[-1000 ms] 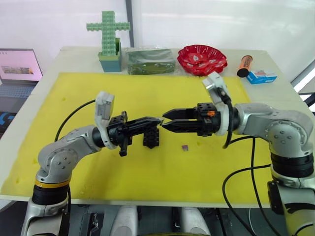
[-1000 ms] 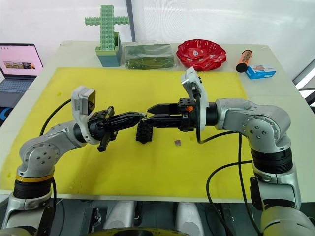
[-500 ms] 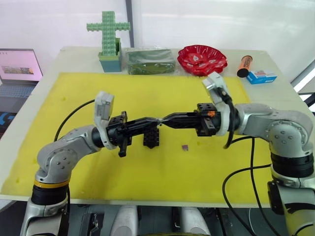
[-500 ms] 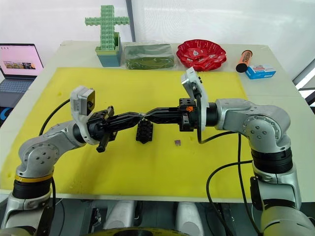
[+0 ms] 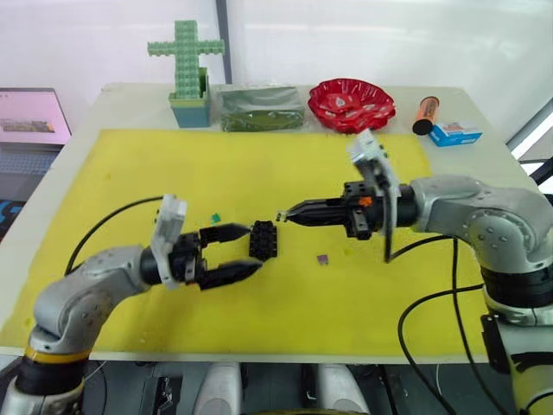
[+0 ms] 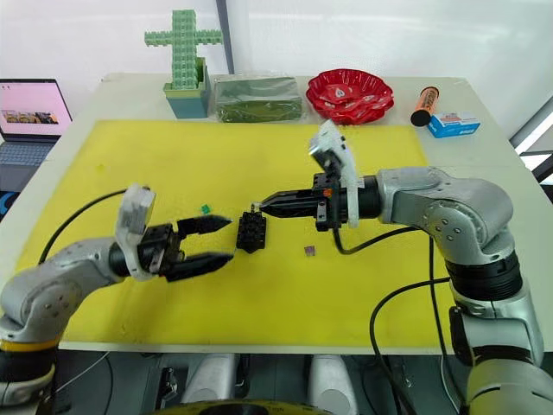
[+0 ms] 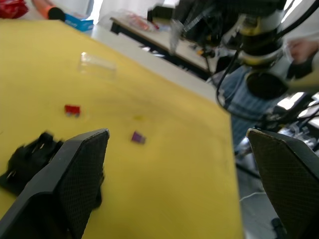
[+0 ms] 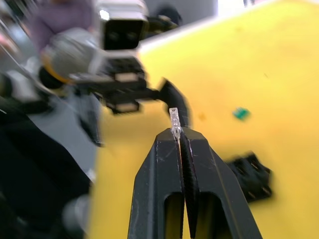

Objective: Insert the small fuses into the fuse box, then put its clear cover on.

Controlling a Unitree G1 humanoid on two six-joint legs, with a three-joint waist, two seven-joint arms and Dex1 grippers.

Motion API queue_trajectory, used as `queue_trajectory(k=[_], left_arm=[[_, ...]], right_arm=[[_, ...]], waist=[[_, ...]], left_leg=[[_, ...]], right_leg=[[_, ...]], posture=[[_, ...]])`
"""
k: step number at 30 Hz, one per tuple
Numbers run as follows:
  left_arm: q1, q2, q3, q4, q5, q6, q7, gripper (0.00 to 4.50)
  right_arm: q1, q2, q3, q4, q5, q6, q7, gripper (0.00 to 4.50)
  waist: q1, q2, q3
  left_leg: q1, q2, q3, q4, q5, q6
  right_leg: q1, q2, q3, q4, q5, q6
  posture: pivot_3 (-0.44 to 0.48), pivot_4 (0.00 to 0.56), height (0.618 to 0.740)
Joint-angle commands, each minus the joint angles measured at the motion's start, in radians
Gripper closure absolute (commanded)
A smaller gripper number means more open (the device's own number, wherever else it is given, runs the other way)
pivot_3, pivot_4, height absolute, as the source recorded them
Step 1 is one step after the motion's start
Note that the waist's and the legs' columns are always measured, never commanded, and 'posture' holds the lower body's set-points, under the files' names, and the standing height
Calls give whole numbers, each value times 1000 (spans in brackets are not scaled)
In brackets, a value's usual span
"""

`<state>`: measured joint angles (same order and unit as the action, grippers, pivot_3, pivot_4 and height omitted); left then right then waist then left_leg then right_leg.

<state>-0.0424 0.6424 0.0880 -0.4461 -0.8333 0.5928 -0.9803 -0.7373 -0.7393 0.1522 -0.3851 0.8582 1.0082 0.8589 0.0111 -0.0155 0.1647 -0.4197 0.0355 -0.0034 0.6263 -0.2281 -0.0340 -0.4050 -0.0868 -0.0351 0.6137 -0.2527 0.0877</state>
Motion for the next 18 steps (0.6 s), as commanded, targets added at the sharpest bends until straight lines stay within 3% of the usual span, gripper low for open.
queue_trajectory(k=[1,10,18], left_arm=[[44,-76,-30,-30,124,-155,50,38],[95,-240,-116,155,464,-561,151,38],[85,-297,-155,285,525,-701,147,38]], right_arm=[[-32,9,79,-46,-129,-79,-6,4500],[-8,46,227,-10,-368,-236,19,4500],[17,92,250,13,-437,-265,32,4500]], waist=[[5,0,0],[2,0,0],[2,0,-1]], left_leg=[[0,0,0,0,0,0],[-1,-1,1,2,0,0],[0,-1,1,2,0,0]], right_leg=[[0,0,0,0,0,0],[1,-1,1,0,0,0],[1,-1,1,0,2,3]], posture=[[0,150,740],[0,150,740],[0,150,740]])
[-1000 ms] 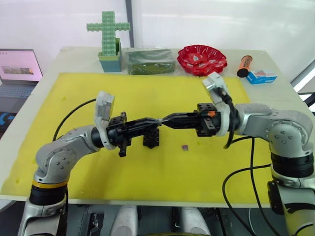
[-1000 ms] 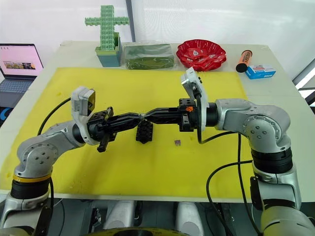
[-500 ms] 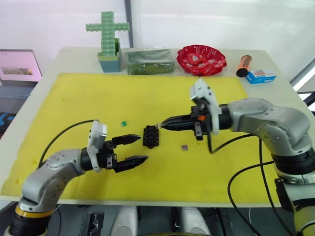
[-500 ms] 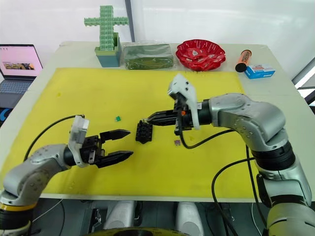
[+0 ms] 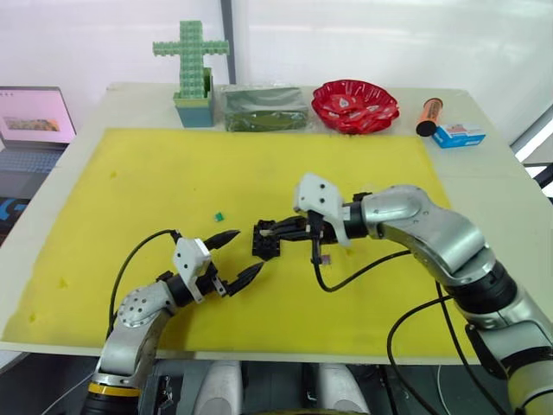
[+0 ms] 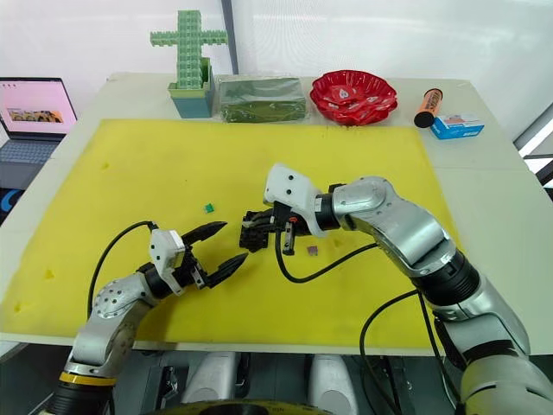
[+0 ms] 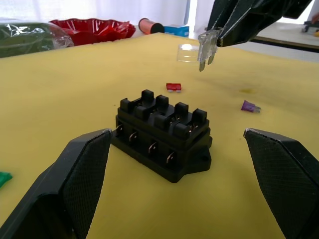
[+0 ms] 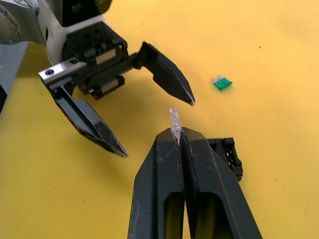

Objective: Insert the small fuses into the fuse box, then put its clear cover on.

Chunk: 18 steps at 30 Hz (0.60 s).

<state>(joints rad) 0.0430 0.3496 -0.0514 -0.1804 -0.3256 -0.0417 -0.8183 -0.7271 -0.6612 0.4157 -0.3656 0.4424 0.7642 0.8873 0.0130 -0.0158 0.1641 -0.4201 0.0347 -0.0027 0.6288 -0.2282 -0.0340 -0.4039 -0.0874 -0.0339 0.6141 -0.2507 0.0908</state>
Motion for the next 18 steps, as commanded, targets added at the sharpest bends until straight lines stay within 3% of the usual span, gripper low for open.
queue_trajectory(k=[1,18], left_arm=[[0,-5,-20,30,19,-78,-20,38],[-93,-32,-39,122,42,-162,-15,38]], right_arm=[[11,19,-14,-6,-25,-21,5,4500],[61,71,3,15,-124,-47,9,4500]], waist=[[0,0,0],[0,0,0]], left_leg=[[0,0,0,0,0,0],[1,0,0,1,0,0]], right_leg=[[0,0,0,0,0,0],[1,0,0,2,0,1]], posture=[[0,150,740],[0,150,740]])
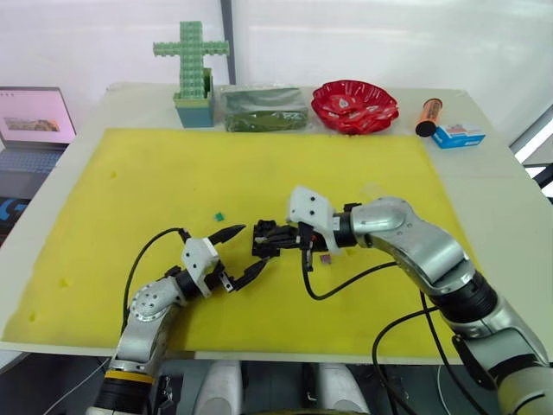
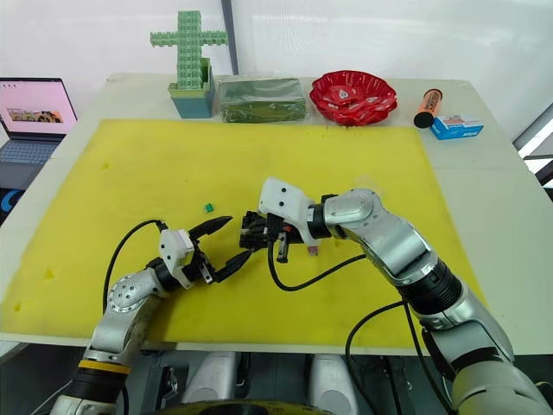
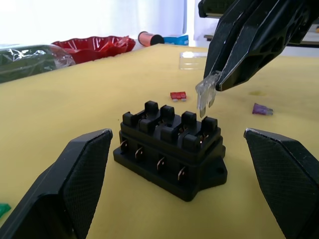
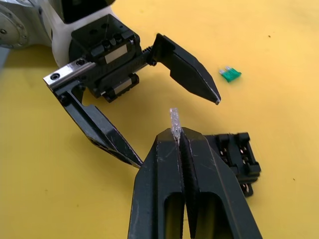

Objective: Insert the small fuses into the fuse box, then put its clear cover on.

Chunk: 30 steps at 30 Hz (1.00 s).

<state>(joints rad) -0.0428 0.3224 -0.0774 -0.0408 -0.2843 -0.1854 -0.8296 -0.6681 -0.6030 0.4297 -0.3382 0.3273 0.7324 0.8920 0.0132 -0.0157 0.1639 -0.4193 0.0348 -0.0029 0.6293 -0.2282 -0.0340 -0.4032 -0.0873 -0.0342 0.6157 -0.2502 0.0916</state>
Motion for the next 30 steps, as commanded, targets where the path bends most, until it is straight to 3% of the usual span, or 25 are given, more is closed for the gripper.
queue_trajectory(k=[1,30], left_arm=[[-10,-4,-18,-17,2,-20,-6,38],[-9,3,-29,-23,8,-15,-2,38]], right_arm=[[4,11,-9,-12,-16,-20,5,4500],[40,51,-8,9,-90,-29,13,4500]], waist=[[-1,0,0],[0,0,0]], left_leg=[[0,0,0,0,0,0],[2,0,0,0,0,0]], right_leg=[[0,0,0,0,0,0],[1,0,0,2,0,0]], posture=[[0,150,740],[0,150,740]])
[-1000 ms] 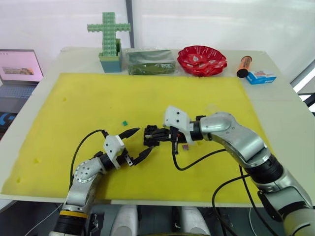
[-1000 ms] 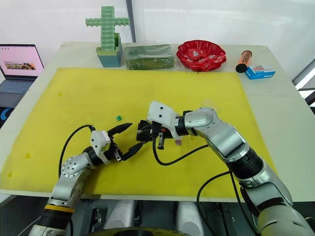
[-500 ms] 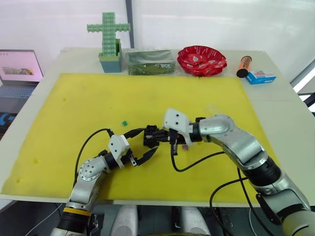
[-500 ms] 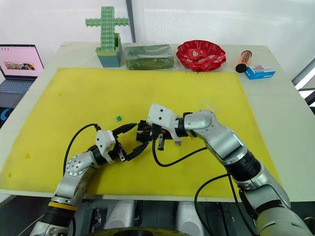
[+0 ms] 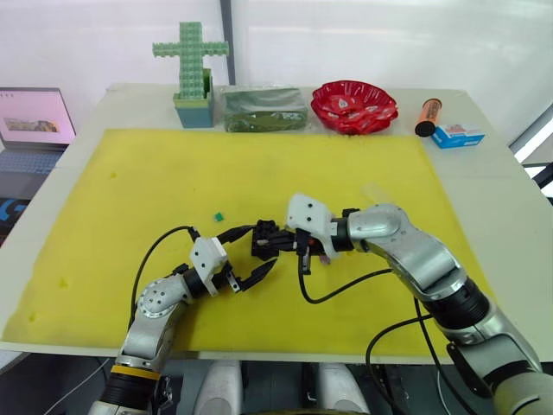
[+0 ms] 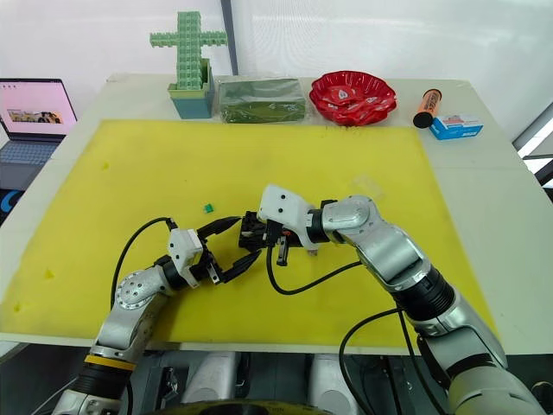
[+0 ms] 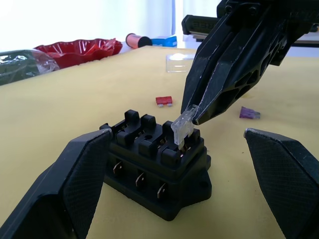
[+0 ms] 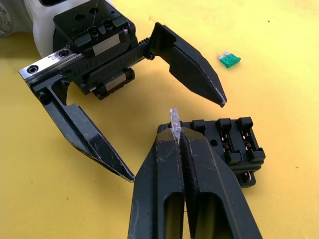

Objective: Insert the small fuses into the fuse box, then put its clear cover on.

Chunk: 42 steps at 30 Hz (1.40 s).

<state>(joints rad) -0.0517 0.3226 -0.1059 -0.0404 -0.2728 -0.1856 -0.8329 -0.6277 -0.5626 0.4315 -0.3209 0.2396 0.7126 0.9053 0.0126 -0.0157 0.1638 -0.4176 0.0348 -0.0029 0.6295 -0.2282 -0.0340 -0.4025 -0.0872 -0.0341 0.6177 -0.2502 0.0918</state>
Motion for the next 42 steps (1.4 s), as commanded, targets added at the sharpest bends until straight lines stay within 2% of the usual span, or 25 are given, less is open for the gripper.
queue_trajectory(k=[1,31,34,37,42], left_arm=[[-1,3,-1,-23,-4,-14,1,38],[1,6,-1,-18,-6,-18,-8,38],[-3,7,1,-14,-7,-17,-12,0],[-4,5,6,-12,-7,-16,-7,0],[5,1,0,-16,-3,-18,-4,0]], right_arm=[[0,12,-10,-6,-5,-10,-1,4500],[35,14,11,19,-60,-26,4,4500],[36,13,7,17,-59,-28,8,3871],[35,14,-1,14,-58,-31,9,2874],[35,20,-11,12,-54,-44,8,2874]], waist=[[0,0,0],[0,0,0],[0,0,0],[0,0,0],[0,0,0]], left_leg=[[0,0,0,0,0,0],[7,0,0,-1,0,0],[7,0,0,-1,0,0],[7,0,0,-1,0,0],[7,0,0,-1,0,0]], right_leg=[[0,0,0,0,0,0],[7,0,0,0,0,0],[7,0,0,0,0,0],[7,0,0,0,0,0],[7,0,0,0,0,0]], posture=[[0,150,740],[0,150,740],[0,150,740],[0,150,740],[0,150,740]])
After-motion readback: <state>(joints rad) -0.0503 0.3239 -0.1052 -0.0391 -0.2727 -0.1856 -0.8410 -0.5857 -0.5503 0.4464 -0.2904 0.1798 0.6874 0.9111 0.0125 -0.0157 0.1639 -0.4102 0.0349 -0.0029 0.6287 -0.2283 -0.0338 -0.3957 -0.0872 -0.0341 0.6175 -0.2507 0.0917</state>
